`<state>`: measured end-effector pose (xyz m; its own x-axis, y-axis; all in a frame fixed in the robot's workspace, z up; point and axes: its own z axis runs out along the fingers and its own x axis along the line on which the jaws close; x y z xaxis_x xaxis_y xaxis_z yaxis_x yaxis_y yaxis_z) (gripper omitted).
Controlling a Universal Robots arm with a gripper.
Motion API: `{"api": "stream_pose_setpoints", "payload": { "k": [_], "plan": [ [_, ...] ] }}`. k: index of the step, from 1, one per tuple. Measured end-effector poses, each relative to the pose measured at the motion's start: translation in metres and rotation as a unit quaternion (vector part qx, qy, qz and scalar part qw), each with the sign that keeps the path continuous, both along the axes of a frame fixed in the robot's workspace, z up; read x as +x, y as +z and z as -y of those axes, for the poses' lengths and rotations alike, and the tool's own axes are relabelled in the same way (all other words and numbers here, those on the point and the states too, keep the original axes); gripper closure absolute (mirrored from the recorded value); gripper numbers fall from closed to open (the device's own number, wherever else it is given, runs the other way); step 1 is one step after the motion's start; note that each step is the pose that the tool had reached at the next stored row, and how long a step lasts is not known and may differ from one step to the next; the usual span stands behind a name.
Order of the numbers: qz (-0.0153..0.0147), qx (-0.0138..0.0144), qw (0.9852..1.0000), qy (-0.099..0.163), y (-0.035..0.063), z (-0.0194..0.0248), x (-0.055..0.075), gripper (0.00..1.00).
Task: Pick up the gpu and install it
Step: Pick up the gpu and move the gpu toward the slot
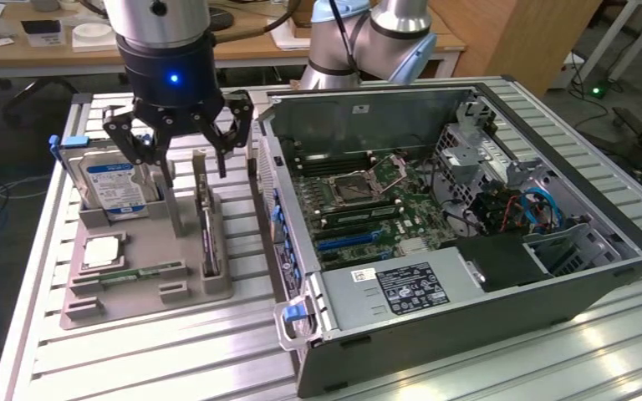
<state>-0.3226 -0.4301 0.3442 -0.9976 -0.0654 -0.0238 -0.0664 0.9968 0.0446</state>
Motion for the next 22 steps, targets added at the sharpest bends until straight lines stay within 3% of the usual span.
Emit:
{"api": "stream_pose_setpoints", "payload": {
  "k": [22],
  "plan": [
    [0.0000,0.0000,1.0000,0.000,-0.0291,0.0000,0.000,0.35]
  ]
}}
